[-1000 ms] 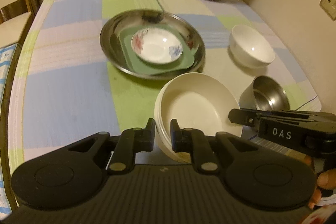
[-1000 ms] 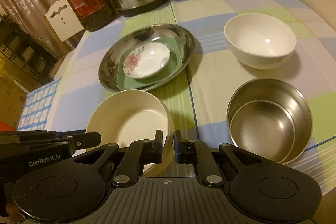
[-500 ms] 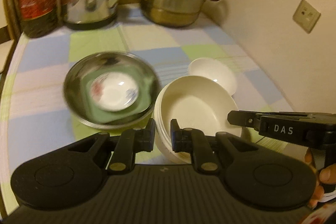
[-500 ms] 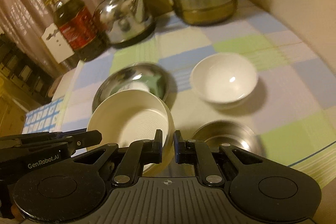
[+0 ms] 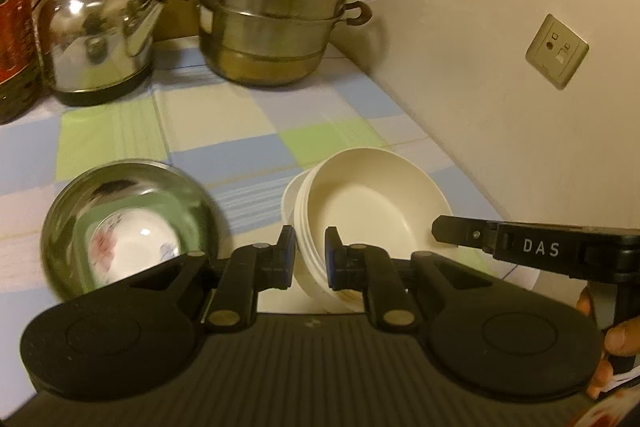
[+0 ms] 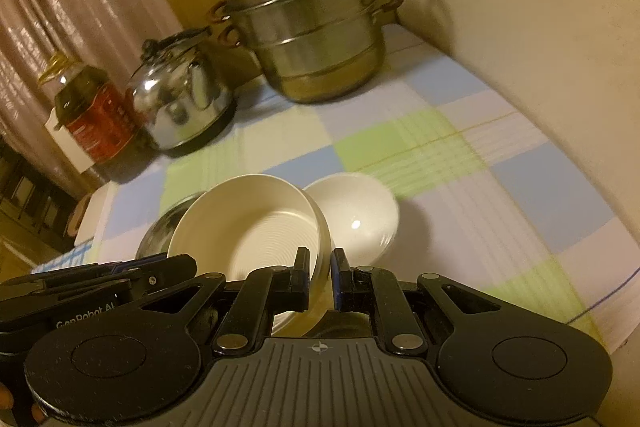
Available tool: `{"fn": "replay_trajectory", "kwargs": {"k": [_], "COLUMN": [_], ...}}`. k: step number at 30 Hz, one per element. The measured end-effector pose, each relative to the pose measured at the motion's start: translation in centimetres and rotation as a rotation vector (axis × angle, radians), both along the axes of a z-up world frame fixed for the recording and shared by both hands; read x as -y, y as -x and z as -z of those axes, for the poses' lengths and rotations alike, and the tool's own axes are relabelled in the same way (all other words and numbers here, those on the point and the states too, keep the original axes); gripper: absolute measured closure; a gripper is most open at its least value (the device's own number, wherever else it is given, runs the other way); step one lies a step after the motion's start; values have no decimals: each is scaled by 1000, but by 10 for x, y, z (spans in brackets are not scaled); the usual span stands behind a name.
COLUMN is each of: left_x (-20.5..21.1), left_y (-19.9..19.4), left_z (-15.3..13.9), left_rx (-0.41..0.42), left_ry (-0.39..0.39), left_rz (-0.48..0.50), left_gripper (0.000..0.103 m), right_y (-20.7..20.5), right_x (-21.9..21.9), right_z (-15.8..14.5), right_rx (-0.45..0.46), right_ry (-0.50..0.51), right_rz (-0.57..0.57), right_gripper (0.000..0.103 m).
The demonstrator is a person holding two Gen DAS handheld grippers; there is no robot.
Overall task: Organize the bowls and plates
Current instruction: 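Carry the cream bowl with the left gripper over the white porcelain bowl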
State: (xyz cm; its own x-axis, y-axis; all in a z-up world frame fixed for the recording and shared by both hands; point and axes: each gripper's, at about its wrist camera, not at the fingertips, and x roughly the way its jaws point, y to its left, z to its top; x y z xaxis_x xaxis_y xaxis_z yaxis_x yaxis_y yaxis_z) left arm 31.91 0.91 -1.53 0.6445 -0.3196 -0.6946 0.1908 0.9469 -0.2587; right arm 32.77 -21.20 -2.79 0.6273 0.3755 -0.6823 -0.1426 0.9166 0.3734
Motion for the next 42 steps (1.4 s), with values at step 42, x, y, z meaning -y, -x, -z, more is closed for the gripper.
{"fn": "replay_trajectory", "kwargs": {"k": [42], "left_x": [29], "left_y": [-89], "left_z": [59], "left_rx": [-126], "left_ry": [-41], "left_rz": [-28], "left_gripper": [90], "right_y": [-93], "right_x": [23], "right_z": [64], "right_rx": [-124], "right_ry": [-17], "right_rz": [8], "right_gripper": [92]}}
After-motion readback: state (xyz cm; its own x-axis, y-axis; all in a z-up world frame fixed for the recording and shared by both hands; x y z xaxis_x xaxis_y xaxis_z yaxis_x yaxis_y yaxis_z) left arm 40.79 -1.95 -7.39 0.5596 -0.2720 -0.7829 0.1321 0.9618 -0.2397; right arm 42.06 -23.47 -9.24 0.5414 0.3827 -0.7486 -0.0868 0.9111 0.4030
